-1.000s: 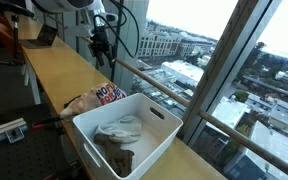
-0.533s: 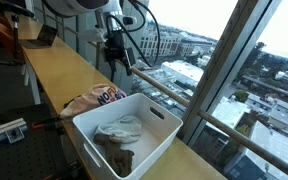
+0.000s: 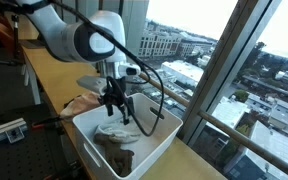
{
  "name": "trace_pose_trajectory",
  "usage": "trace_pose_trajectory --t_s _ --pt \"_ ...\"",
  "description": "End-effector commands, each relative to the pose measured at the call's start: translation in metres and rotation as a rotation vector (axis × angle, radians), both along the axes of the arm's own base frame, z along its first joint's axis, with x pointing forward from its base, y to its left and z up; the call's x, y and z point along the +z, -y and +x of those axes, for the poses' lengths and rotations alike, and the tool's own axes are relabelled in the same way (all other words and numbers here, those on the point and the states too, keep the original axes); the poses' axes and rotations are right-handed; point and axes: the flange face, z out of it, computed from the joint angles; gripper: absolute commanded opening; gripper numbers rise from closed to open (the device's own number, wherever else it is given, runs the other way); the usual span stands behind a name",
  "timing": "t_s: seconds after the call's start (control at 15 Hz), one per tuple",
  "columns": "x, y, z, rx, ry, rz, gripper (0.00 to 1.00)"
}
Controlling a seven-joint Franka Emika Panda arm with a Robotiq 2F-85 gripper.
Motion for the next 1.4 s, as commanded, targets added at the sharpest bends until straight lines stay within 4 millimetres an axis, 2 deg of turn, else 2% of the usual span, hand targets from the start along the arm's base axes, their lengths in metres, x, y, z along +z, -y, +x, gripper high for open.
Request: trace_pose_trajectory --t_s 0.0,0.2,0.4,1.0,1.33 --pt "-0.053 0.009 -0.032 0.014 -0.063 -0.012 1.0" --pt "-0.089 0.014 -0.057 0.034 -0.132 -0.026 1.0" --pt "-0.111 0.019 -0.064 0.06 -0.16 -0.025 1.0" --pt "-0.149 0.042 -0.045 0.081 -0.153 0.031 1.0" --pt "-0.163 0.034 -0.019 0.157 -0.11 0.042 1.0"
